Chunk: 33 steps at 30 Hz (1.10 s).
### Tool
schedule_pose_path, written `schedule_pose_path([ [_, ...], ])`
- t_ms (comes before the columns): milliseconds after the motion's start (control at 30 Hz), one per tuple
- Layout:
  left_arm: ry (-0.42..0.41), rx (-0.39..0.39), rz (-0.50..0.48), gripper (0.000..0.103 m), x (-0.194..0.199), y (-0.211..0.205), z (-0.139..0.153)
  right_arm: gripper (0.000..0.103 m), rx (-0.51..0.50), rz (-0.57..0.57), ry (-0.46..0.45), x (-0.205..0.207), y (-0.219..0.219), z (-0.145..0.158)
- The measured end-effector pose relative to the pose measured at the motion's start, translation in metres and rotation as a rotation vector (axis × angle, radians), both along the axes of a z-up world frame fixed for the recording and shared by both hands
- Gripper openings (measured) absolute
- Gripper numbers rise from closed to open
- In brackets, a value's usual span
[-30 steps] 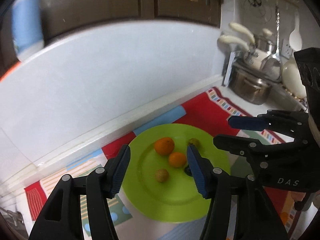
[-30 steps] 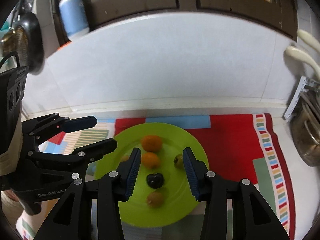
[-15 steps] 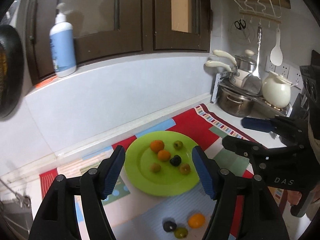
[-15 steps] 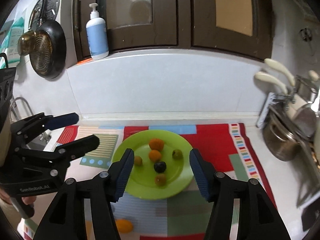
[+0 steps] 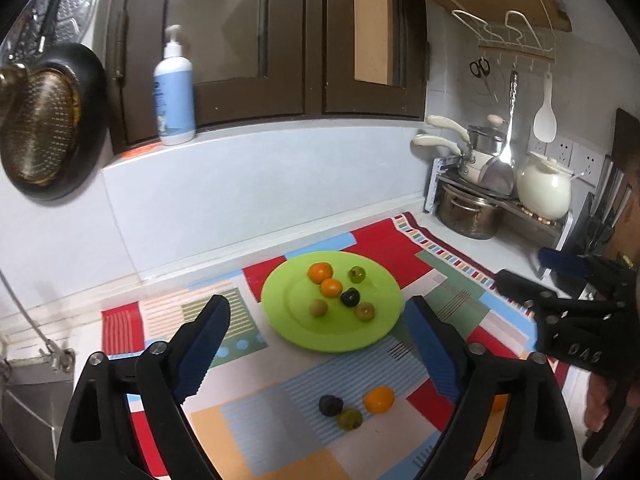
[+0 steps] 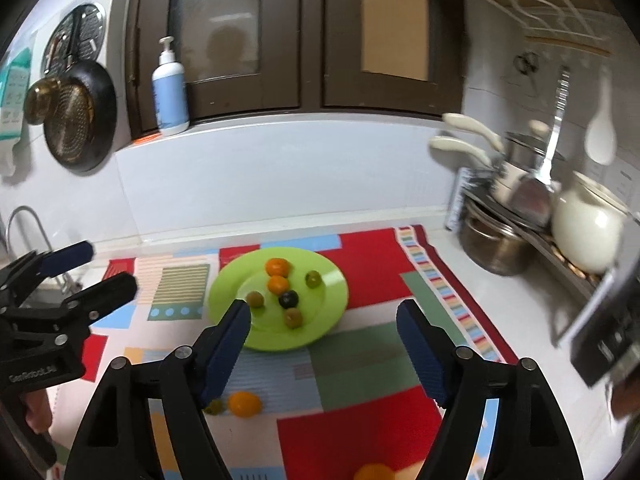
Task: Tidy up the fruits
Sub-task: 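Withdraw both open grippers from the plate toward the remaining fruits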
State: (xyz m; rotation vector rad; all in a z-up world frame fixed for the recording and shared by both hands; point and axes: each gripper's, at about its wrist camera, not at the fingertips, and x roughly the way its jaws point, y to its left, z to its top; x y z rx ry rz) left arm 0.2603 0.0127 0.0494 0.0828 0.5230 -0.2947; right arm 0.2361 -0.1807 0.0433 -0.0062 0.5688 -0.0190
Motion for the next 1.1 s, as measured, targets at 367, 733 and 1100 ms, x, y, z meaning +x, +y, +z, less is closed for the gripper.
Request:
schedule_pose_path([
  [367, -0.046, 0.059, 0.021, 0.095, -0.033, 0.007, -0.020, 0.081, -0.026, -0.192, -0.024, -0.050, -0.005, -0.014],
  [733, 0.051, 0.096, -0.032, 0.096, -0.035, -0.004, -0.061, 0.081, 0.042, -0.293, 0.050, -0.069, -0.017, -0.050],
  [1100, 0.079, 0.167, -0.057, 0.095, -0.025, -0.018, -0.095, 0.081, 0.084, -0.334, 0.169, -0.065, -0.029, -0.092],
])
